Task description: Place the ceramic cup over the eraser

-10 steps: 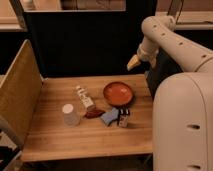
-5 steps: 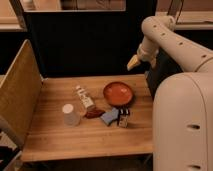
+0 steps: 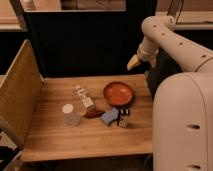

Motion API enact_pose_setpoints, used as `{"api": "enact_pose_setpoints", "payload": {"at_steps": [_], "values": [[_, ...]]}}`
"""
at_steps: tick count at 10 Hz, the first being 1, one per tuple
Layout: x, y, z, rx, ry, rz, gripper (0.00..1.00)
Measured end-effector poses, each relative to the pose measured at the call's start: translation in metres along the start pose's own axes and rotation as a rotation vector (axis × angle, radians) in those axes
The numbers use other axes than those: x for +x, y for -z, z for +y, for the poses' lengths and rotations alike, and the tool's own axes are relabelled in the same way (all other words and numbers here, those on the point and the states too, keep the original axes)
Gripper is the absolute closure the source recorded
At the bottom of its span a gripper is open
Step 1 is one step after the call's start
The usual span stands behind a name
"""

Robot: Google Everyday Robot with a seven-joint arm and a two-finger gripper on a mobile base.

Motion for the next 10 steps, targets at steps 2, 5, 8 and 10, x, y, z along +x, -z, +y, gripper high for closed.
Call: {"api": "enact_pose_setpoints", "payload": {"at_steps": [2,5,8,10], "values": [[0.0,0.0,0.0,0.0,0.0,0.0,0.2],[0.002,0.003,0.012,-0.002,0.052,-0.011,0.2],[0.021,0.014,0.068,-0.008,0.246,-0.049,0.2],[0.047,0.023,0.123,-0.012,0.399,-0.097,0.2]]}}
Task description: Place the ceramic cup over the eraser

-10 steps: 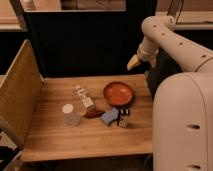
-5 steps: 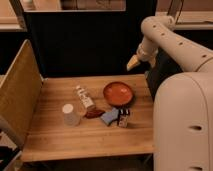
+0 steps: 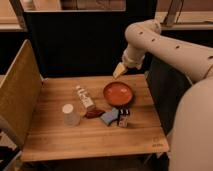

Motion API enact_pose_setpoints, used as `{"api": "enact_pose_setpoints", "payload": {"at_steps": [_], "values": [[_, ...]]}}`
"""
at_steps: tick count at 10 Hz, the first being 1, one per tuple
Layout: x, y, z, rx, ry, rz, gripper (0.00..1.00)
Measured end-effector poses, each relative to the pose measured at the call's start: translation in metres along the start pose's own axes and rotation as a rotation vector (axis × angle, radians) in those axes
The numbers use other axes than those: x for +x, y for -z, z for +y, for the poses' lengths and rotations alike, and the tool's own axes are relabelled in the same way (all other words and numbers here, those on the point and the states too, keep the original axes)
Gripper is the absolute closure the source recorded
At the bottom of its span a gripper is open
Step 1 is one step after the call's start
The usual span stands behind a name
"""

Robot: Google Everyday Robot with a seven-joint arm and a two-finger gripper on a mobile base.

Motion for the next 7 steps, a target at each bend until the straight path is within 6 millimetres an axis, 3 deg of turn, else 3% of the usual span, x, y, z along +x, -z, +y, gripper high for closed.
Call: {"api": "enact_pose_setpoints", "payload": {"at_steps": [2,4,7], "values": [[0.0,-0.002,0.032,-0.011,0.066,-0.019,0.2],[-0.006,-0.017,0.064,-0.046,0.115,-0.013,0.2],[-0.037,-0.045,0.116,-0.082,0.216,0.028,0.2]]}}
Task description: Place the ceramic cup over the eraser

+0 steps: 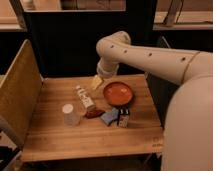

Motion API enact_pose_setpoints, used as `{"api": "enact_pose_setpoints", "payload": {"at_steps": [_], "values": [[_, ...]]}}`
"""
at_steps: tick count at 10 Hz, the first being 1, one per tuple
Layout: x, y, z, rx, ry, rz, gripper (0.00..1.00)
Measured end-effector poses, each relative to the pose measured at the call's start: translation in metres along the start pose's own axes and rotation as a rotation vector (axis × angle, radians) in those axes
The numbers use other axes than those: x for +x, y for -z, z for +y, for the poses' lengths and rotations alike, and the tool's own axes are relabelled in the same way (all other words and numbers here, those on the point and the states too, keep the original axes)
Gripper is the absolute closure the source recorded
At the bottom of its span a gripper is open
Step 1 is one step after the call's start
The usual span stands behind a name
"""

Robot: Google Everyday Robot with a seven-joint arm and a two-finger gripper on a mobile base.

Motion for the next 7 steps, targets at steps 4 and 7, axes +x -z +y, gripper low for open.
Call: {"api": "enact_pose_setpoints", "payload": {"at_steps": [4,7], "values": [[-0.021,-0.014,0.02,0.004,0.062,0.032,0.2],[-0.022,-0.015,0.022,0.002,0.061,0.033,0.2]]}}
